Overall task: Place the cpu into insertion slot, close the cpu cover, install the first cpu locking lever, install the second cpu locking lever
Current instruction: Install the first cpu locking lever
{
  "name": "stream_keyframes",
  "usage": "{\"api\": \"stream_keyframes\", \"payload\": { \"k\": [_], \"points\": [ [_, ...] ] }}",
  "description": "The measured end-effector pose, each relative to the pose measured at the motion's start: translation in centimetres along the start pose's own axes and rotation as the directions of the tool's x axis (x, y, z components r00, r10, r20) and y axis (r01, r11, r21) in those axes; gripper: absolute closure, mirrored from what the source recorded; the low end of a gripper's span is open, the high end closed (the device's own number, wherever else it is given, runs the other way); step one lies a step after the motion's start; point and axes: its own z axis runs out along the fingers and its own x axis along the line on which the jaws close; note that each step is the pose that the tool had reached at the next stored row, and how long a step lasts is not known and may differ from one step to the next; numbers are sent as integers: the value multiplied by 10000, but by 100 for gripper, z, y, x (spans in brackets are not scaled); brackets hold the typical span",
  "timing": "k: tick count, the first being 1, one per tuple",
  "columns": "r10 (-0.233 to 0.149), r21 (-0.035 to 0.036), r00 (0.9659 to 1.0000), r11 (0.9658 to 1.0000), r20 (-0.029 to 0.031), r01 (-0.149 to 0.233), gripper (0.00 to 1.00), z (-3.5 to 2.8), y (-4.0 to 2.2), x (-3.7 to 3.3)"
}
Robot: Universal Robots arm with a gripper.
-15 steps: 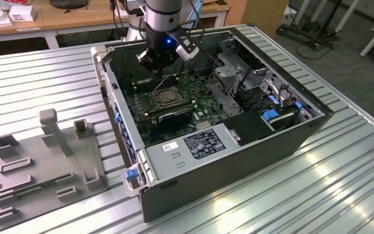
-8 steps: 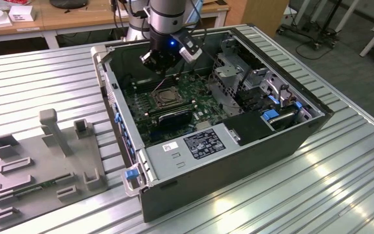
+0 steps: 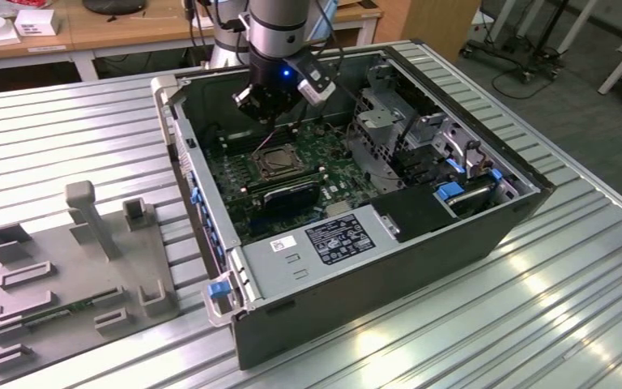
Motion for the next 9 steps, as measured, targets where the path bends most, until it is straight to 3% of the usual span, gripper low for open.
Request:
{"api": "stream_keyframes", "payload": {
  "k": [9],
  "points": [
    [0, 2, 10000, 10000, -2, 0, 90, 37, 9, 0]
  ]
}}
